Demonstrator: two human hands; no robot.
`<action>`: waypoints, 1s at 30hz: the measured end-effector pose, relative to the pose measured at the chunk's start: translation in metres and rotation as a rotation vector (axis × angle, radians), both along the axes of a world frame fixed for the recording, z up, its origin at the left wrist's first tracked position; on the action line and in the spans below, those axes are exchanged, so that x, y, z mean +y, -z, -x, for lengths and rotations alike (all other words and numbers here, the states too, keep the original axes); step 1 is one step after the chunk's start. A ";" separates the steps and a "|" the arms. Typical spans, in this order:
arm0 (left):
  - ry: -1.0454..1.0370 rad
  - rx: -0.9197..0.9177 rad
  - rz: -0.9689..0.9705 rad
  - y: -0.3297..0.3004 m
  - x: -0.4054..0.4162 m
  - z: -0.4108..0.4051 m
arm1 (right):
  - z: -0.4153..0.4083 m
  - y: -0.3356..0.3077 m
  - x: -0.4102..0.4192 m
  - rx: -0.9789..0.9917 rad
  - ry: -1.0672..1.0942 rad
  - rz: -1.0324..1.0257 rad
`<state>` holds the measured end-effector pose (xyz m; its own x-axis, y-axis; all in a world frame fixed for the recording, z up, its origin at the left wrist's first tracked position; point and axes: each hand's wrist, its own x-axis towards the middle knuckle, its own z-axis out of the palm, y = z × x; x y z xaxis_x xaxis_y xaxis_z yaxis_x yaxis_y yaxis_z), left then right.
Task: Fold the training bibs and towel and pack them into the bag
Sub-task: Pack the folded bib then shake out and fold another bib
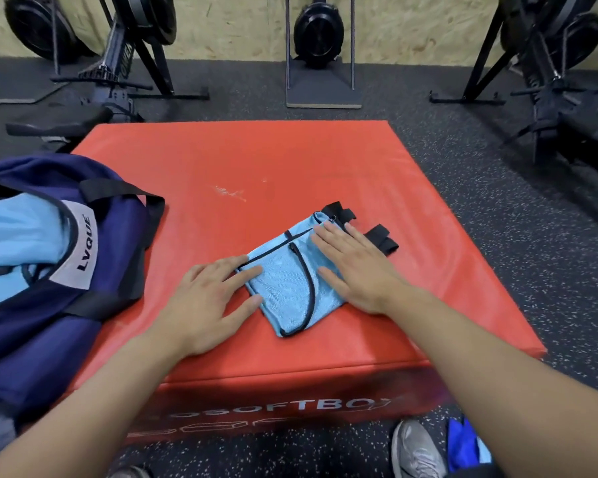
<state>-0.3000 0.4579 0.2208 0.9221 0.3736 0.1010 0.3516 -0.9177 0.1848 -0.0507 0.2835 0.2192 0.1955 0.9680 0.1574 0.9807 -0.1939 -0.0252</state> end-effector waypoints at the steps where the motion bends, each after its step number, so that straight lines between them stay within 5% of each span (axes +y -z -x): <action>1: 0.003 0.006 -0.005 0.000 0.001 0.005 | 0.003 -0.003 -0.003 0.003 -0.015 -0.017; 15: 0.073 -0.043 0.010 -0.006 -0.048 0.097 | 0.093 -0.019 -0.124 0.273 -0.235 0.057; 23: 0.111 -0.026 -0.003 -0.008 -0.074 0.123 | 0.107 -0.005 -0.127 0.151 -0.255 0.164; 30: 0.149 -0.048 0.057 -0.013 -0.073 0.113 | 0.099 -0.018 -0.125 0.522 -0.103 0.019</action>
<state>-0.4126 0.3852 0.2338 0.9623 0.2394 0.1291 0.2018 -0.9467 0.2512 -0.1496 0.1584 0.2370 0.1468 0.9880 0.0471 0.8526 -0.1023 -0.5125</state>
